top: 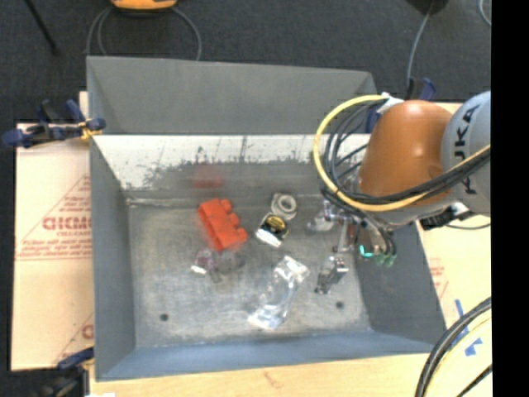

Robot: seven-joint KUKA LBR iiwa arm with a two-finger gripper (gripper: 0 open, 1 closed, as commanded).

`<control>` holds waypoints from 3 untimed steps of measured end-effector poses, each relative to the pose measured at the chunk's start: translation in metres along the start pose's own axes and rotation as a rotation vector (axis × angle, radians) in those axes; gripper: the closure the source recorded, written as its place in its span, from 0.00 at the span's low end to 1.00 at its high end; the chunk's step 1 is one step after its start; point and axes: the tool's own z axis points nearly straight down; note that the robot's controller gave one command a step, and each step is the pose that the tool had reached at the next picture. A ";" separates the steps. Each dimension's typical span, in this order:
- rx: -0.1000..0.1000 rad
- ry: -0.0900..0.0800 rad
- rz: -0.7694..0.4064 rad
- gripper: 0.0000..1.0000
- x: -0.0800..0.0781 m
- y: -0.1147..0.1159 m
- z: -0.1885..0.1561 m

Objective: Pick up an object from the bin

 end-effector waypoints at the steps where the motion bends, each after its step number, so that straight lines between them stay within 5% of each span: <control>1: 0.001 -0.014 -0.015 0.00 0.016 0.019 0.086; 2: 0.002 -0.014 -0.016 1.00 0.016 0.018 0.087; 3: 0.001 -0.009 -0.018 0.00 0.018 0.019 0.089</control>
Offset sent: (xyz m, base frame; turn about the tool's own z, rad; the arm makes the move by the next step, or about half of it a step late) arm -0.0236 0.0249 -0.1095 -0.0173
